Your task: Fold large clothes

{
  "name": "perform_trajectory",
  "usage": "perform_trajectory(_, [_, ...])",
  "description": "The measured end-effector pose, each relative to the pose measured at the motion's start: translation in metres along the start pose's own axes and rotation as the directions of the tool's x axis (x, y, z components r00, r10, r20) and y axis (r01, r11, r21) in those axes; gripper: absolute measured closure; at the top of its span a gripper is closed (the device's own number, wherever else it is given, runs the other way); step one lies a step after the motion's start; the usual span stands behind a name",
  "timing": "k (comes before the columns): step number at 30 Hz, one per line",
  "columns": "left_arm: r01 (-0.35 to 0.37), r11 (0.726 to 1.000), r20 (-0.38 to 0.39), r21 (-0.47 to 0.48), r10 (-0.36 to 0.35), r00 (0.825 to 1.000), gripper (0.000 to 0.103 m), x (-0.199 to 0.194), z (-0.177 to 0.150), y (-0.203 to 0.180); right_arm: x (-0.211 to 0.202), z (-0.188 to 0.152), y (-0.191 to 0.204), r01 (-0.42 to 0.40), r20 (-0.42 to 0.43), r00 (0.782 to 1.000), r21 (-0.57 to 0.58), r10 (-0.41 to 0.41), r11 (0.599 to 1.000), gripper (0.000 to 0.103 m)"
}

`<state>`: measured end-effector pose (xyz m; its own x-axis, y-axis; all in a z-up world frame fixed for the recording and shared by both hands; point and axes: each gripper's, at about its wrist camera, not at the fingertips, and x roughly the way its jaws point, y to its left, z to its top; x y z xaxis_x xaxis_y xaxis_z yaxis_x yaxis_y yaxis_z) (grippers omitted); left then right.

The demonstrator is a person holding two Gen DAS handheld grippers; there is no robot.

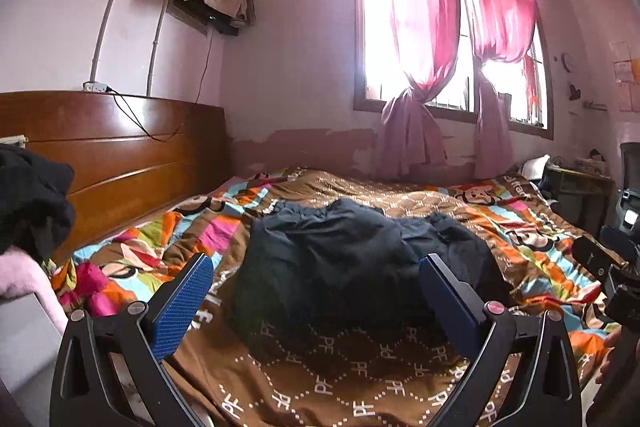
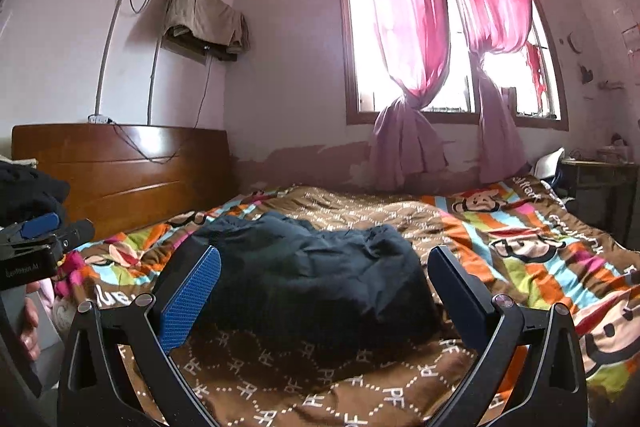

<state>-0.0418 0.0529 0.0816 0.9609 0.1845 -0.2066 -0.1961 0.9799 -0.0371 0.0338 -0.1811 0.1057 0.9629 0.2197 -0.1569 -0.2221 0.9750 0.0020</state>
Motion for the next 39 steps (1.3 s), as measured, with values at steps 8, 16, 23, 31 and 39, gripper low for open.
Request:
perform_trajectory(8, [0.018, 1.000, -0.050, -0.001, -0.018, 0.999, 0.000, 0.003, -0.021, -0.001, 0.005, -0.023, 0.007, -0.033, -0.060, 0.998, -0.011, 0.032, 0.999, 0.001])
perform_trajectory(16, [0.019, 1.000, -0.108, 0.000, -0.019, 0.994, 0.000, 0.010, -0.038, 0.002, 0.013, -0.039, 0.004, -0.038, -0.107, 0.994, 0.007, 0.038, 0.999, 0.001])
perform_trajectory(23, [0.018, 1.000, -0.126, 0.008, -0.017, 0.992, 0.000, 0.012, -0.042, 0.002, 0.017, -0.045, 0.003, -0.026, -0.128, 0.991, 0.021, 0.029, 0.999, 0.001])
perform_trajectory(31, [0.018, 1.000, -0.133, 0.015, -0.016, 0.991, 0.000, 0.012, -0.044, 0.002, 0.018, -0.047, 0.005, -0.025, -0.133, 0.991, 0.023, 0.027, 0.999, 0.001])
perform_trajectory(39, [0.019, 1.000, -0.133, 0.014, -0.017, 0.991, 0.000, 0.012, -0.043, 0.002, 0.018, -0.048, 0.005, -0.024, -0.135, 0.991, 0.024, 0.027, 0.999, 0.001])
